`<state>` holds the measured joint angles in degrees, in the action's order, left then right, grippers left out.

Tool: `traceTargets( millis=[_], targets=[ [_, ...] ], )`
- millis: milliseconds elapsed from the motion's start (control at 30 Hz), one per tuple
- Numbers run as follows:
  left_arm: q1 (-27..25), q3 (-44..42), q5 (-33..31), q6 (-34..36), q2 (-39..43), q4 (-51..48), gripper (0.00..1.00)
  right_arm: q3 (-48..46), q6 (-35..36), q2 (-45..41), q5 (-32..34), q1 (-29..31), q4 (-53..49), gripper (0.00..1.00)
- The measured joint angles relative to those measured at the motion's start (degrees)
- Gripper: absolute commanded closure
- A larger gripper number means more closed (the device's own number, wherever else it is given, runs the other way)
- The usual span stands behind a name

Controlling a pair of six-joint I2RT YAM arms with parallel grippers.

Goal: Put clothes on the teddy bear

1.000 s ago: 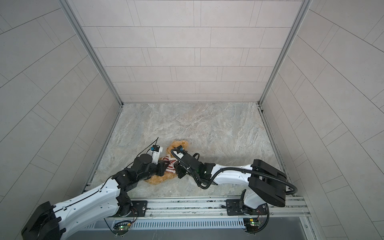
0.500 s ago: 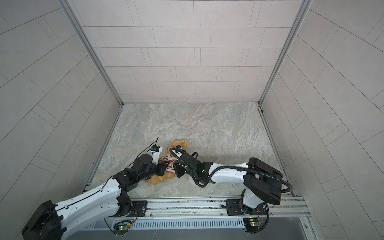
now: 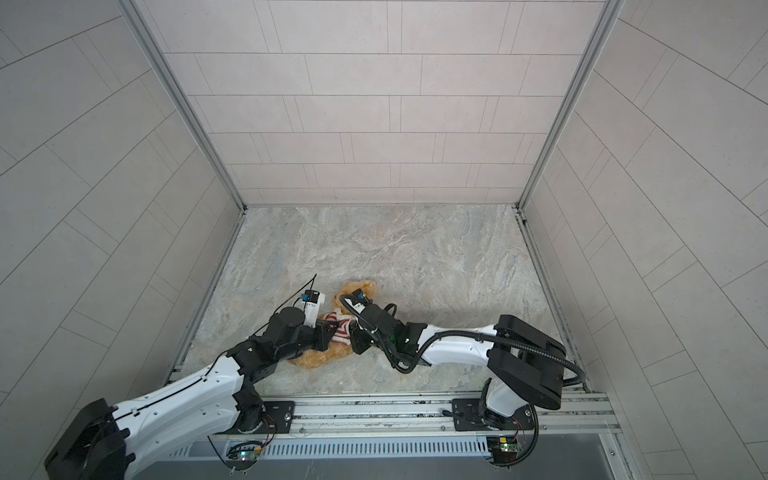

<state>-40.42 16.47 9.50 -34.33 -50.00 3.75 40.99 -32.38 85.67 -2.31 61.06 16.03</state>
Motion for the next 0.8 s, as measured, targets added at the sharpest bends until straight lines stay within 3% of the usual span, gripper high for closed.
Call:
traceTargets(
  millis=[267,500,667,800],
  targets=[
    [0.37,0.72,5.44,-0.2,-0.15,2.71,1.0,-7.06,0.02,-10.6,1.11,0.24,-0.02,1.0],
    [0.39,1.97,6.86,0.09,-0.83,3.08,1.0,-10.86,-0.9,-14.56,1.2,0.26,3.32,1.0],
    [1.25,2.21,3.19,0.9,0.09,-1.27,0.54,-12.17,-1.73,-17.16,4.46,0.09,3.15,1.0],
    [1.03,3.02,1.81,0.5,4.15,-6.01,0.43,-13.31,-2.62,-19.12,8.37,0.0,2.99,1.0]
  ],
)
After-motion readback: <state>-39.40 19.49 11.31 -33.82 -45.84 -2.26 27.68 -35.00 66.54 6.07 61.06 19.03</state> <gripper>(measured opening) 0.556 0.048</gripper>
